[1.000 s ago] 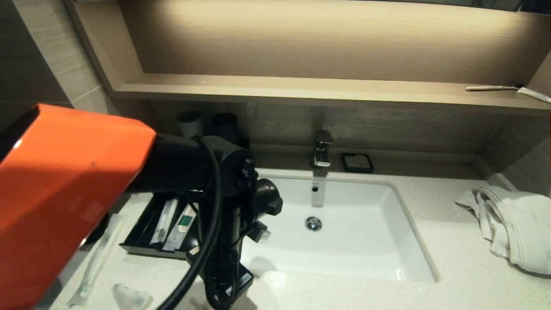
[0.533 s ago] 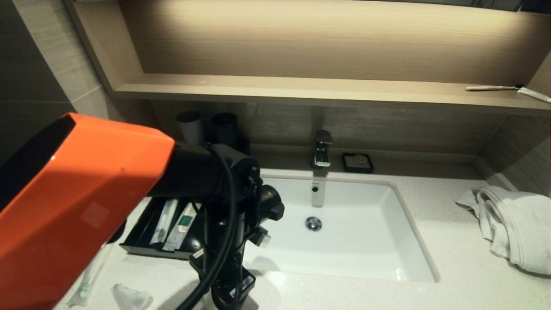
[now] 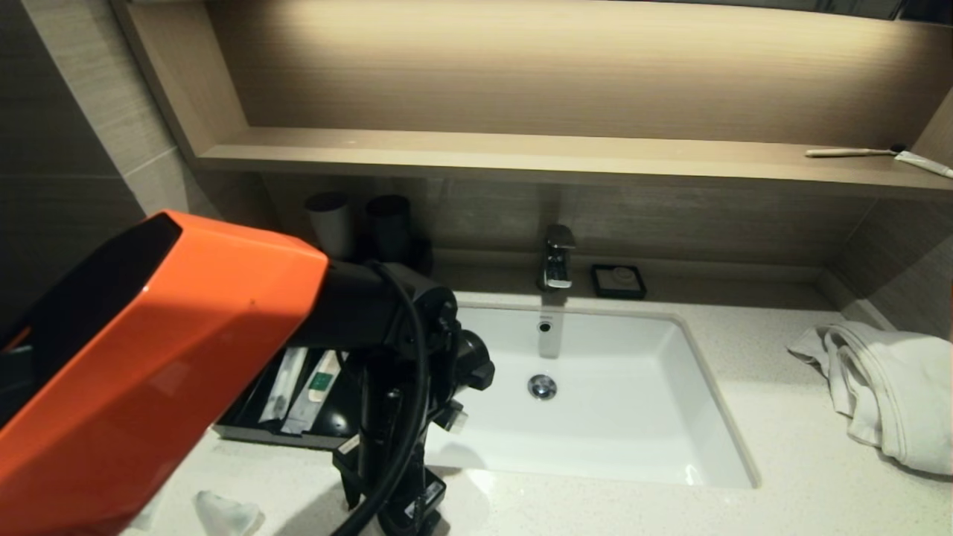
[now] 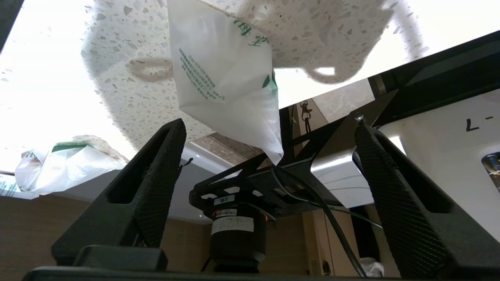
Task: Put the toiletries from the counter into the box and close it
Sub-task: Pick up the bathroom toiletry
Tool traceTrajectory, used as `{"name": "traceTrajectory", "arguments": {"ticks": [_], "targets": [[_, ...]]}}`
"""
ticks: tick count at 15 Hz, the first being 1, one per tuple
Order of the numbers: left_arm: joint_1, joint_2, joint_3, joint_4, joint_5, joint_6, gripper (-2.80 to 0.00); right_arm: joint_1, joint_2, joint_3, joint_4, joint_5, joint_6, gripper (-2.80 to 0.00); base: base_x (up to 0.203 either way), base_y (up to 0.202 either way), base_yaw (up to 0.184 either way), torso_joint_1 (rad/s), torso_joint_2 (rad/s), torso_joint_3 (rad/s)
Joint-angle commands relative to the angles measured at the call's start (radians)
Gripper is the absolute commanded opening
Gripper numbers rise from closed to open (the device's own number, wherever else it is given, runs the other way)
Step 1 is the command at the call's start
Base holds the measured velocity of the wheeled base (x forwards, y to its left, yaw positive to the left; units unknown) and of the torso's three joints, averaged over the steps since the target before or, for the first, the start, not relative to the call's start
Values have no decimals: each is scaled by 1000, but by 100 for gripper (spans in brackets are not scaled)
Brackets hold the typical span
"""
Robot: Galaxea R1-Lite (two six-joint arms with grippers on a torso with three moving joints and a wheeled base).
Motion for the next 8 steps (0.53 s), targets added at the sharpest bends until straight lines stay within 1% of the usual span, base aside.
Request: {"name": "traceTrajectory", "arguments": {"ticks": [1, 3, 5, 8], "targets": [[1, 7, 1, 5, 0, -1, 0, 0, 0, 0, 0, 0, -1, -280, 0, 0, 0, 0, 0, 0], [1, 19, 0, 5, 0, -8, 0, 0, 0, 0, 0, 0, 0, -280, 0, 0, 0, 0, 0, 0], [1, 27, 0, -7, 0, -32, 0, 0, 0, 0, 0, 0, 0, -280, 0, 0, 0, 0, 0, 0], [2, 36, 1, -9, 1, -34, 0, 0, 0, 0, 0, 0, -1, -280, 0, 0, 0, 0, 0, 0]]}}
